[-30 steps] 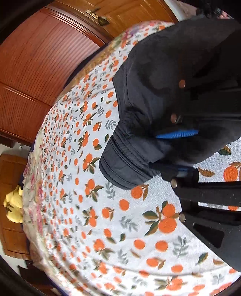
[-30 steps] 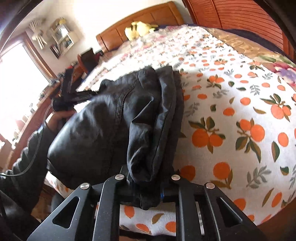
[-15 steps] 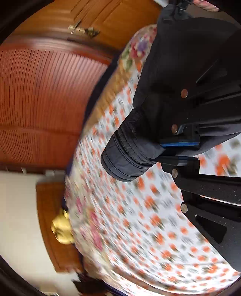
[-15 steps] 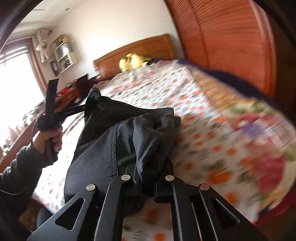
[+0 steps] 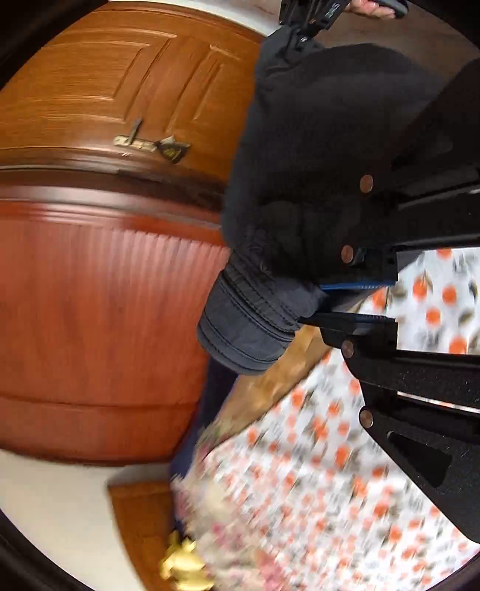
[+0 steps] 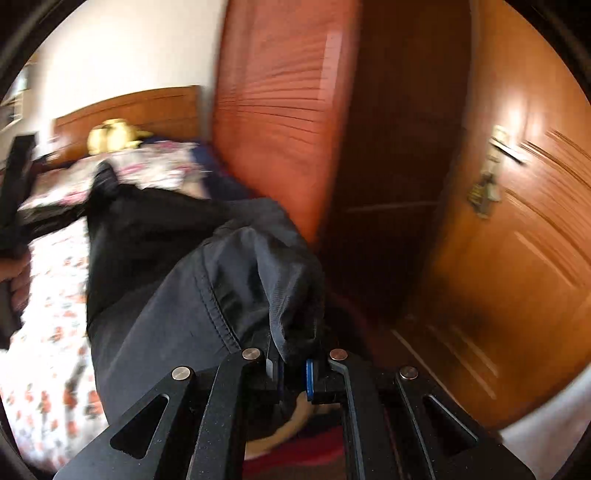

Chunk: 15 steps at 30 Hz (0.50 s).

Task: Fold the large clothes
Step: 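Lift the bundle with both grippers and carry it toward the bed corner by the door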

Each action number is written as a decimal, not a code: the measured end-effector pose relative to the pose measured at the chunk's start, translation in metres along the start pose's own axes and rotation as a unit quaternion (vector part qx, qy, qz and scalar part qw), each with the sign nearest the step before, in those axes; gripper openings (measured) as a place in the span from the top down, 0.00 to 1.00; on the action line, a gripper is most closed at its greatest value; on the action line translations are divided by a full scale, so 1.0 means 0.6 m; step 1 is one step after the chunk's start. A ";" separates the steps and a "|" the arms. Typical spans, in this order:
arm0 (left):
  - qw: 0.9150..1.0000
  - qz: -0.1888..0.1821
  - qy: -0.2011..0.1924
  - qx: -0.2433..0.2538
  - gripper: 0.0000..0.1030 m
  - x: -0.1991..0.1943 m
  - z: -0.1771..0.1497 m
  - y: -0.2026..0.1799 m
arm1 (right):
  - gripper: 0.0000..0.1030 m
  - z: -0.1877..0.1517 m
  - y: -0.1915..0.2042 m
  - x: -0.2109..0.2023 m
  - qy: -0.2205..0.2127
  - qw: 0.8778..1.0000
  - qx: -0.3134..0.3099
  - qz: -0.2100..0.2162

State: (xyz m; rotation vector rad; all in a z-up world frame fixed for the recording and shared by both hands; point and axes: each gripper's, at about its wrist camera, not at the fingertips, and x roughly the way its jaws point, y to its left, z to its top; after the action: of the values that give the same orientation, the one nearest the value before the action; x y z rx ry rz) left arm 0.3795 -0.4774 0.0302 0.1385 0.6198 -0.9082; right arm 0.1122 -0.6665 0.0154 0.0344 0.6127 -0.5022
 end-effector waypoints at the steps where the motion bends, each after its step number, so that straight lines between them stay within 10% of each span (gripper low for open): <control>1: 1.000 -0.010 0.019 0.003 0.85 0.015 -0.007 -0.005 | 0.93 -0.009 -0.012 0.016 0.014 1.000 0.014 -0.011; 6: 0.998 0.011 0.045 0.049 0.68 0.026 -0.053 -0.016 | 0.91 -0.082 -0.045 0.093 0.085 0.994 0.064 -0.031; 12: 0.999 -0.016 0.036 0.034 0.26 -0.029 -0.071 0.015 | 0.62 -0.079 -0.072 0.090 0.075 0.992 0.075 -0.070; 15: 0.999 -0.026 0.018 0.029 0.21 -0.053 -0.080 0.008 | 0.51 -0.059 -0.056 0.057 0.042 0.993 0.069 -0.091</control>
State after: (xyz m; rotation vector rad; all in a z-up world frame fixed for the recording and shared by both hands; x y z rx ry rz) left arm 0.3474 -0.4347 0.0079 0.1928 0.6332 -0.9763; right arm 0.1015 -0.7052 -0.0288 0.1332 0.6665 -0.7225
